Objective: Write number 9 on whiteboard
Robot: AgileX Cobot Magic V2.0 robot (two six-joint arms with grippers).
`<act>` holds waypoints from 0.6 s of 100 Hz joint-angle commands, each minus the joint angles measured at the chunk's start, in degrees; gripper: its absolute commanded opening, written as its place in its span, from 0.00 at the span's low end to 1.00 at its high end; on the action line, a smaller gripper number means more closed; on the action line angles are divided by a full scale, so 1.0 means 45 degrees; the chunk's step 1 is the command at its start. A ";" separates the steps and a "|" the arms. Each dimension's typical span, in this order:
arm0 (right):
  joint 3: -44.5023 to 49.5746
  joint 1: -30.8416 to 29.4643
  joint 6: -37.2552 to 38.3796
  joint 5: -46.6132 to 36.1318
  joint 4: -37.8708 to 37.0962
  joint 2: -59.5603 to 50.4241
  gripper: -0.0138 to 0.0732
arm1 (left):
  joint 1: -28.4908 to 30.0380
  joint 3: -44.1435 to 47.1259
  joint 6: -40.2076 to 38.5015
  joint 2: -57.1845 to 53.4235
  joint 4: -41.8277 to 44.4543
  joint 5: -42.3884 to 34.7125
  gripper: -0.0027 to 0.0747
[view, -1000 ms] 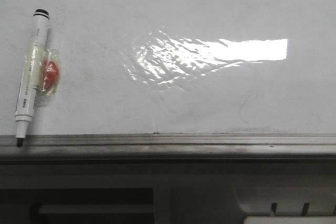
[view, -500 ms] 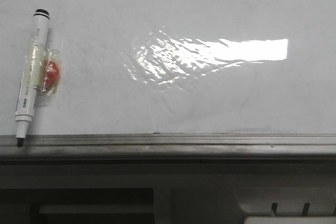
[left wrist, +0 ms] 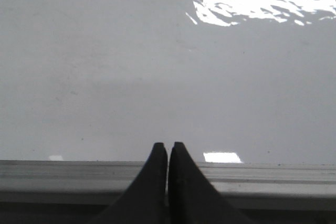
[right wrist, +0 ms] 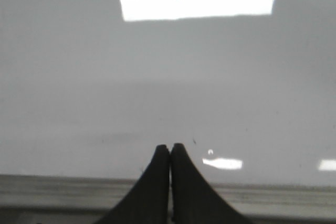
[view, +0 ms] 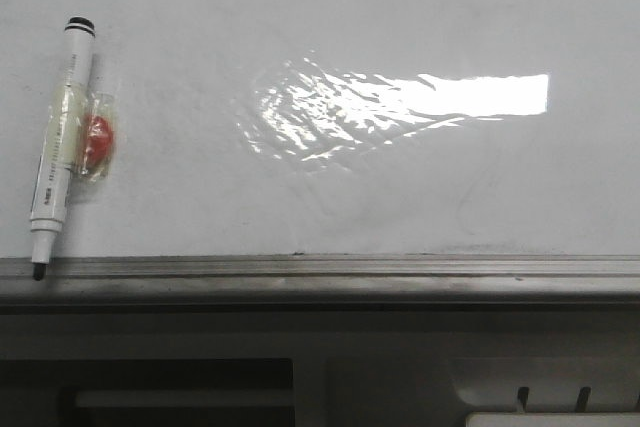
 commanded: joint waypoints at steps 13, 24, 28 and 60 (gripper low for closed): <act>0.0344 -0.0076 -0.0089 -0.2598 0.1916 -0.0180 0.08 | 0.0036 0.0516 -0.0022 -0.0335 0.0329 -0.1577 0.01; 0.0344 -0.0076 -0.0089 -0.2842 0.1946 -0.0180 0.08 | 0.0036 0.0516 -0.0022 -0.0335 0.0661 -0.1632 0.01; 0.0344 -0.0076 -0.0089 -0.3004 0.1946 -0.0180 0.08 | 0.0036 0.0516 -0.0022 -0.0335 0.0661 -0.1658 0.01; 0.0344 -0.0076 -0.0089 -0.5684 0.1946 -0.0180 0.08 | 0.0036 0.0516 -0.0022 -0.0335 0.0581 -0.4089 0.01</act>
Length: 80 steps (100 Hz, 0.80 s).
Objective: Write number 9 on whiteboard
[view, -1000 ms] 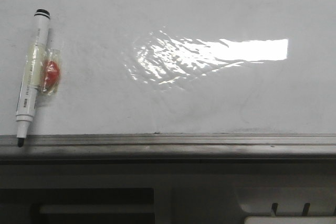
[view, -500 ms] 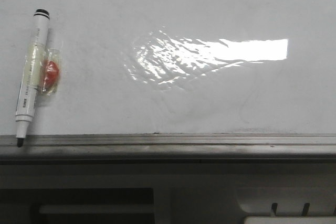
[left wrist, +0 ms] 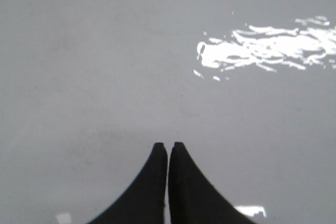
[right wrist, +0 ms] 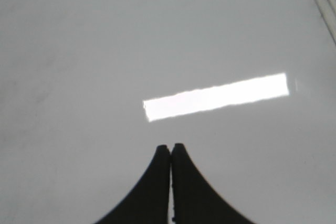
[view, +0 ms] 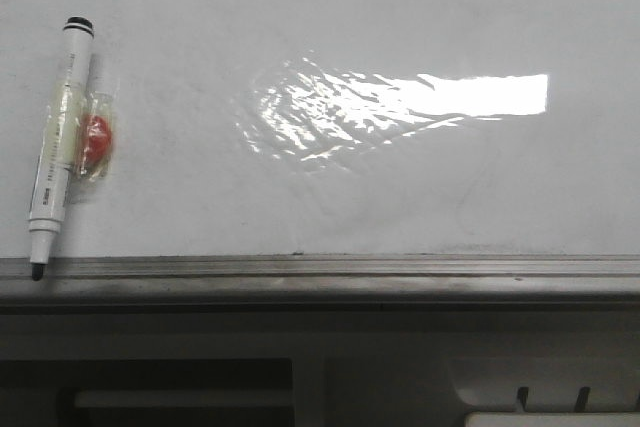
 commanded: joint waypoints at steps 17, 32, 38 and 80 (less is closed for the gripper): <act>0.0146 -0.0076 -0.0089 -0.0703 -0.0026 -0.0180 0.08 | 0.0036 0.0330 -0.0077 -0.0335 -0.0632 -0.1948 0.01; -0.0956 -0.0076 -0.0089 0.1970 -0.0026 0.0246 0.08 | 0.0036 -0.0621 -0.0077 -0.0054 -0.1124 -0.1115 0.01; -0.1516 -0.0076 -0.0089 0.2623 0.0068 0.0710 0.08 | 0.0036 -0.1291 -0.0077 0.0322 -0.1424 -0.0599 0.01; -0.4082 -0.0033 -0.0089 0.5498 0.0585 0.3182 0.08 | -0.0017 -0.2778 0.0066 0.2207 -0.2158 -0.1054 0.20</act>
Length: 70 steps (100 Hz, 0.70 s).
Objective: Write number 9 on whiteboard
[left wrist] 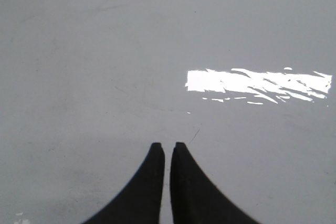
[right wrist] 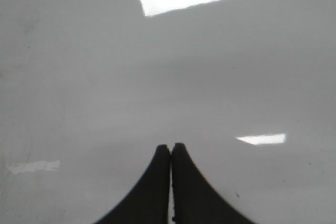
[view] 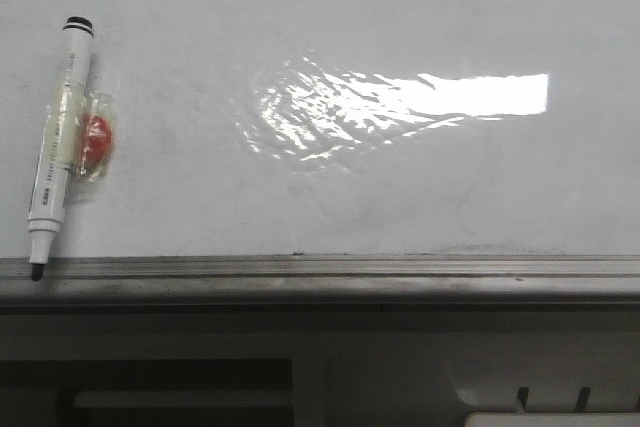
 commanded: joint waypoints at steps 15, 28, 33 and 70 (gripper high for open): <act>-0.0462 -0.0033 -0.0089 -0.0502 0.0107 0.0254 0.08 | -0.0024 -0.0447 -0.0070 0.0650 -0.0739 -0.2342 0.53; -0.0462 -0.0033 -0.0089 -0.0421 0.0107 0.0254 0.08 | -0.0848 -0.0447 -0.0072 0.1085 -0.1607 -0.2737 0.56; -0.0462 -0.0033 -0.0089 -0.0421 0.0107 0.0254 0.08 | -0.1358 -0.0447 -0.0072 0.1301 -0.1482 -0.2589 0.56; -0.0462 -0.0033 -0.0089 -0.0290 0.0107 0.0275 0.08 | -0.6447 -0.0447 -0.0007 0.3992 -0.0299 -0.3292 0.56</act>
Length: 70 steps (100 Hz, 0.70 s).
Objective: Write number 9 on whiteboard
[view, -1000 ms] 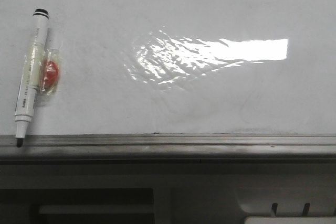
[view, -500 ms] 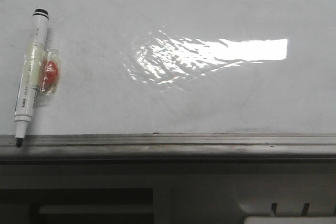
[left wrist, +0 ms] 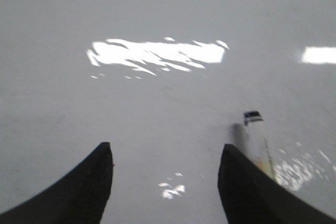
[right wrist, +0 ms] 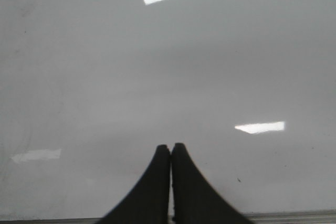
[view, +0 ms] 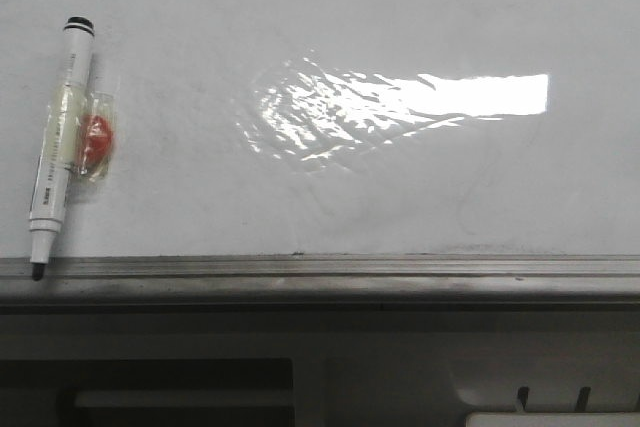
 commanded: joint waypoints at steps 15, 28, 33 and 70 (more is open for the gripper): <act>-0.0437 -0.0033 -0.0089 -0.0737 0.0048 0.0244 0.08 | -0.3120 -0.0438 -0.0007 0.2568 0.0306 -0.1743 0.56; -0.0437 -0.0033 -0.0089 -0.0737 0.0048 0.0244 0.08 | -0.4407 -0.0438 -0.0007 0.4171 0.0064 -0.2485 0.56; -0.0437 -0.0033 -0.0089 -0.0737 0.0048 0.0244 0.08 | -0.4762 -0.0438 -0.0007 0.4621 0.0021 -0.2955 0.56; -0.0437 -0.0033 -0.0089 -0.0676 0.0048 0.0244 0.08 | -0.5394 -0.0438 -0.0210 0.8183 -0.1158 -0.6509 0.48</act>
